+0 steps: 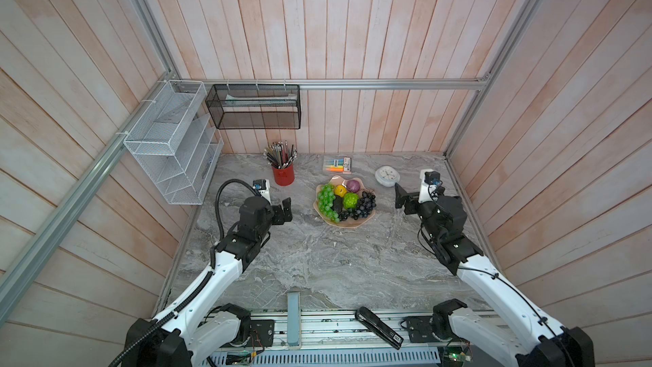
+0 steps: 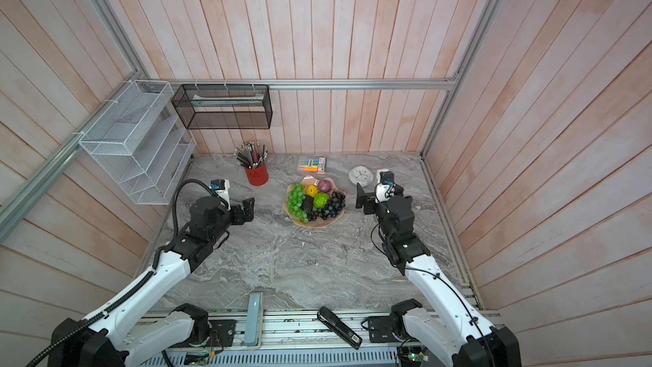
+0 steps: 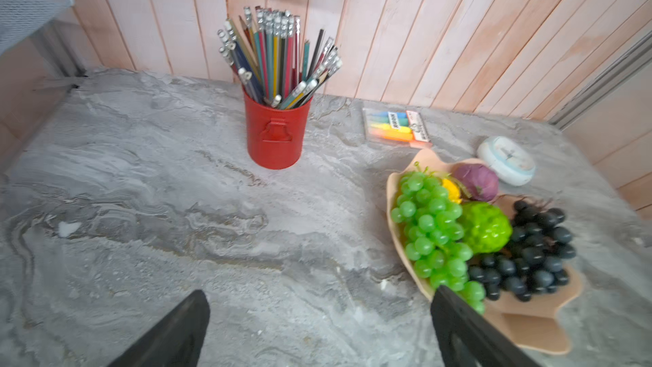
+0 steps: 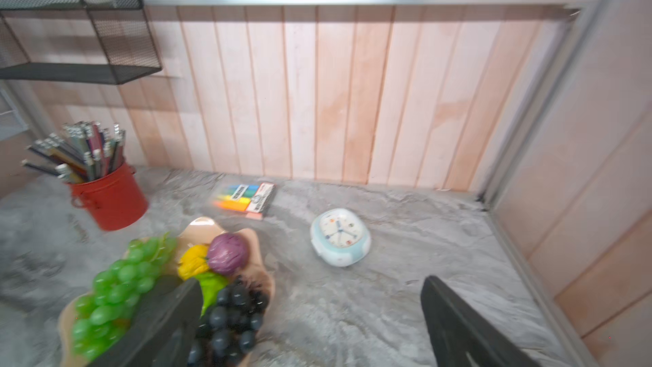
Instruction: Place and organize the fake fruits in the fruit bowl
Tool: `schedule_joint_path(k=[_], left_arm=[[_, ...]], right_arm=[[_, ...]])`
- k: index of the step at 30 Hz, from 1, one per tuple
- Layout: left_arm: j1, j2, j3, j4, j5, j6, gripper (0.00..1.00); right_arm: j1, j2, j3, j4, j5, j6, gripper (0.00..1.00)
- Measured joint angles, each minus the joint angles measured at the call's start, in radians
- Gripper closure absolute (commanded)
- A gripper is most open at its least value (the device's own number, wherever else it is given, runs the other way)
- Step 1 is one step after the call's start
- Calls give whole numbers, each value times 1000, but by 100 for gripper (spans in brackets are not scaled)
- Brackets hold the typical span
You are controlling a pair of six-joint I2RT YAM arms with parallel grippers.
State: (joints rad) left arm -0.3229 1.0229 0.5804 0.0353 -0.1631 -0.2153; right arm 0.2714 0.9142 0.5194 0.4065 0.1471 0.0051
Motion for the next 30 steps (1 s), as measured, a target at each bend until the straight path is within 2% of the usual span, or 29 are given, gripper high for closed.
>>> schedule_joint_path(k=[5, 8, 13, 19, 24, 30], left_arm=[[83, 45, -200, 284, -85, 114, 0], [118, 113, -275, 468, -117, 169, 0], [181, 256, -315, 724, -111, 211, 0], [206, 434, -325, 972, -95, 242, 0], [302, 524, -318, 1031, -43, 204, 0], [316, 527, -313, 1059, -11, 184, 0]], right_arm=[[-190, 59, -154, 141, -27, 13, 2], [-254, 113, -243, 270, -27, 32, 2], [-313, 287, -298, 443, -77, 44, 2], [-329, 446, -315, 636, -148, 40, 2], [-334, 615, -318, 817, -206, 28, 2], [-346, 620, -308, 824, -248, 21, 2]])
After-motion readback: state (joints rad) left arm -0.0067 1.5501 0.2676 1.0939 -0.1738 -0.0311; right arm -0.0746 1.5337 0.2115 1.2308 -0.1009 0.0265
